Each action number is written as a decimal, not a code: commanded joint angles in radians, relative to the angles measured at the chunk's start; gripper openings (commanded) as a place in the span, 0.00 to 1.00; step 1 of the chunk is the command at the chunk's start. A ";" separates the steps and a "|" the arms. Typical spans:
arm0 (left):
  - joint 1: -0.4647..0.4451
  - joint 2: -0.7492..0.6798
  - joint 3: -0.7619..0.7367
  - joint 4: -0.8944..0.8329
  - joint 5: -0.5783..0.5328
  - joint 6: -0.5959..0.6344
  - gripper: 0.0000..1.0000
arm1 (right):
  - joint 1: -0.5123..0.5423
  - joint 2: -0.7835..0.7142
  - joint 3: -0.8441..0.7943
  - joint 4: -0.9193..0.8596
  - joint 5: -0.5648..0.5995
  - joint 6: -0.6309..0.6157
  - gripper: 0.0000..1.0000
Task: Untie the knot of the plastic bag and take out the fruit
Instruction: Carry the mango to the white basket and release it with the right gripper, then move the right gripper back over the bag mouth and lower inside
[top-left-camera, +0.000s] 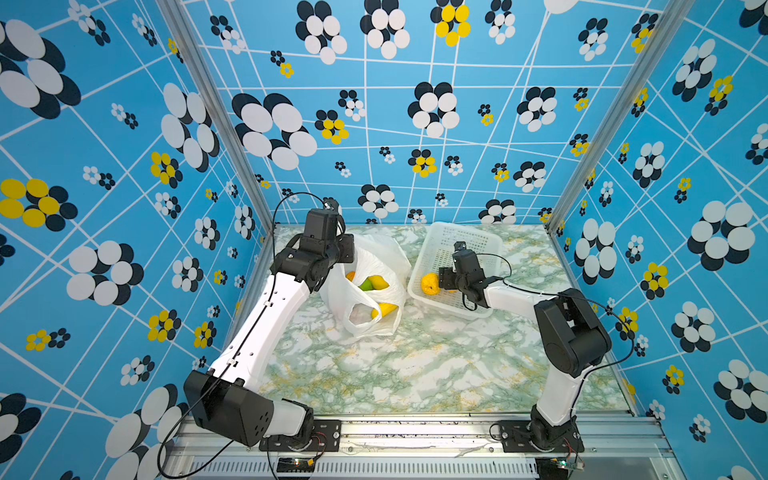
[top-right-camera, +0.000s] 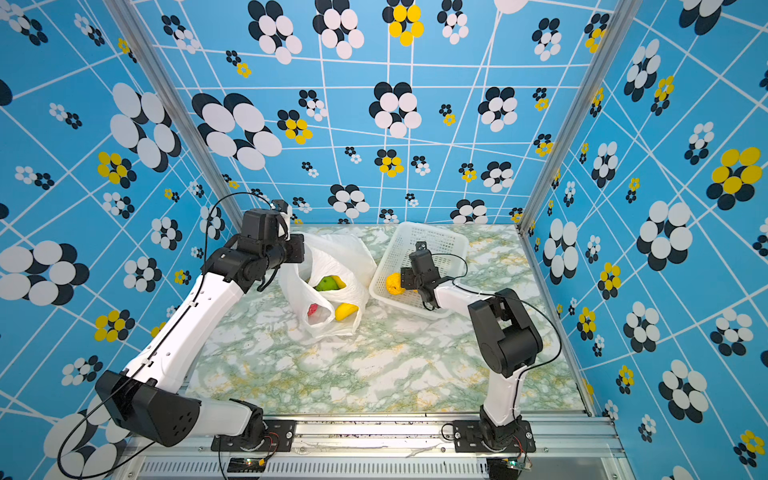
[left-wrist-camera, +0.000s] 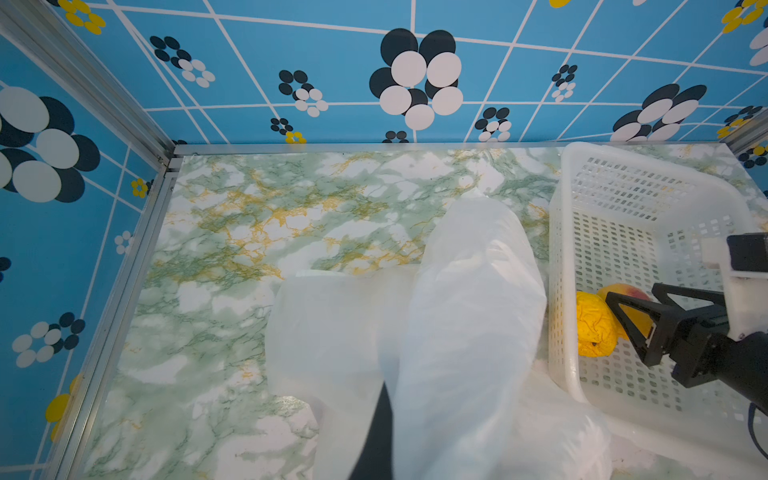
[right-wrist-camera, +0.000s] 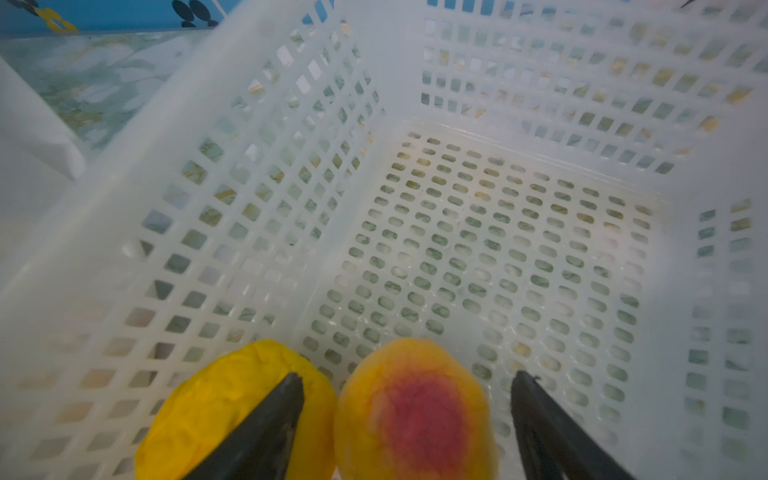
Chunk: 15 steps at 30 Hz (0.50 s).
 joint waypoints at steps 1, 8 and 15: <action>0.009 -0.035 0.007 -0.008 0.002 0.000 0.00 | -0.003 -0.081 -0.054 0.061 -0.031 0.009 0.82; 0.010 -0.037 0.007 -0.008 0.005 0.000 0.00 | -0.001 -0.261 -0.211 0.224 -0.186 0.001 0.72; 0.010 -0.037 0.008 -0.007 0.013 -0.001 0.00 | 0.114 -0.401 -0.305 0.349 -0.379 -0.141 0.58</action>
